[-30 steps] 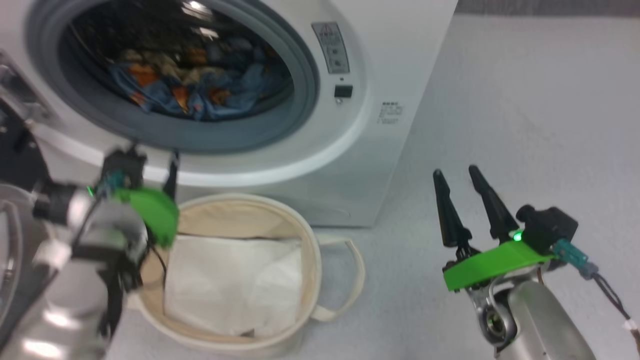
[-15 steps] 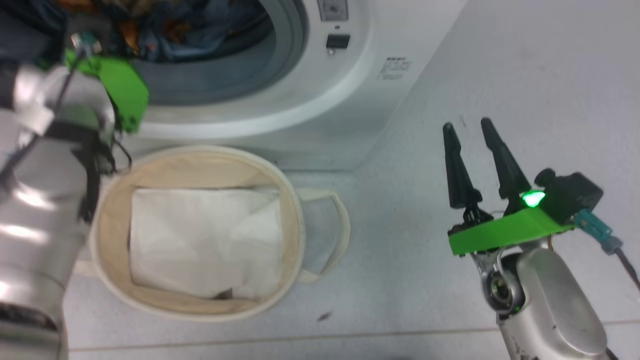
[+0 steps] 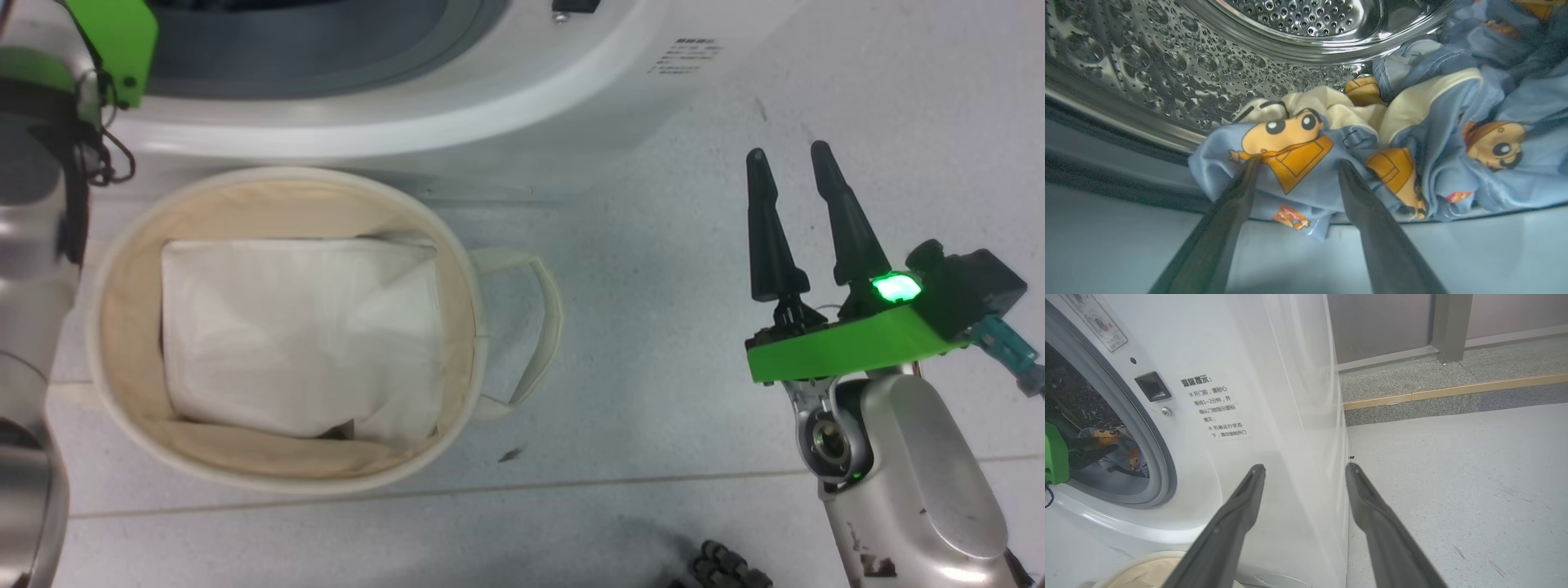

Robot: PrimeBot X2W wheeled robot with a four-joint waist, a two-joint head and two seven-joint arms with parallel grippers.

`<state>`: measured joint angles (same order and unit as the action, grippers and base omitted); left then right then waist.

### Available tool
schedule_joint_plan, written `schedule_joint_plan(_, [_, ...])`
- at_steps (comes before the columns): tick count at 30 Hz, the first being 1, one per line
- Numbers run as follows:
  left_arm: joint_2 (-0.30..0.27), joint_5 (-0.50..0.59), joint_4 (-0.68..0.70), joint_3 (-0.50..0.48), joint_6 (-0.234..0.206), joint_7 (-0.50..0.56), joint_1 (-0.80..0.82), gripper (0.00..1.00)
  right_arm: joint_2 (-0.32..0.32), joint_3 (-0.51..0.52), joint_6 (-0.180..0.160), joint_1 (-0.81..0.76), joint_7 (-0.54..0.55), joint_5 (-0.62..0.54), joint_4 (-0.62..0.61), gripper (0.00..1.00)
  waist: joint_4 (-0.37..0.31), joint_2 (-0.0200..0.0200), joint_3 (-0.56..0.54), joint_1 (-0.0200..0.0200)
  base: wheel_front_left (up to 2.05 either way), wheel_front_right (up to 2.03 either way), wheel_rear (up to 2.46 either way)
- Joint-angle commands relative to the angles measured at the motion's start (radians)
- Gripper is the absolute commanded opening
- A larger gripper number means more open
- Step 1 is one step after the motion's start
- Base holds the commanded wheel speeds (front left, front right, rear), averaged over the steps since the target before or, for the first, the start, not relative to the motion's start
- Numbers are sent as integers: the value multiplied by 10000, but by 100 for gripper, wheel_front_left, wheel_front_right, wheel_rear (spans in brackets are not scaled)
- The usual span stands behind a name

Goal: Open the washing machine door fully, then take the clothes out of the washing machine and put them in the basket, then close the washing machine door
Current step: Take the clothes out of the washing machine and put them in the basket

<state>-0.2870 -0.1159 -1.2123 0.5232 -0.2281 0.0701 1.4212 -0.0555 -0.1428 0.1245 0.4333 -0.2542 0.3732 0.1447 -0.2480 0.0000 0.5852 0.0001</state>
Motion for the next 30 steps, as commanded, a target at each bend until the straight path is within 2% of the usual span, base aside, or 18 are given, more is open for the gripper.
schedule_joint_plan(1, [-404,66,102,-119,-95,10,613,100,53,-139,62,82,-76,81,-383,100,-12,0,193,-1,0,0,0])
schedule_joint_plan(6, [-399,-42,-261,-133,-121,-72,875,100,53,-80,62,115,-76,112,-459,100,5,0,443,-1,0,0,0])
schedule_joint_plan(13, [-330,-161,-517,-29,168,-196,904,100,53,-46,62,130,-76,107,-490,100,38,0,527,-1,0,0,0])
schedule_joint_plan(14, [-326,-141,-539,24,222,-221,891,98,53,-53,62,134,-76,103,-481,100,41,0,516,-1,0,0,0])
schedule_joint_plan(15, [-311,-116,-563,86,280,-220,864,44,53,-57,62,134,-76,100,-473,100,46,0,499,-1,0,0,0])
schedule_joint_plan(16, [-283,-132,-586,115,366,-191,827,0,53,-60,62,135,-76,100,-465,100,51,0,480,-1,0,0,0])
schedule_joint_plan(23, [-165,29,-672,484,580,-200,612,0,53,-144,62,110,-76,94,-357,100,65,0,315,-1,0,0,0])
schedule_joint_plan(30, [-237,386,-724,989,403,-206,790,0,53,-244,62,168,-76,189,-318,100,-46,0,377,-1,0,0,0])
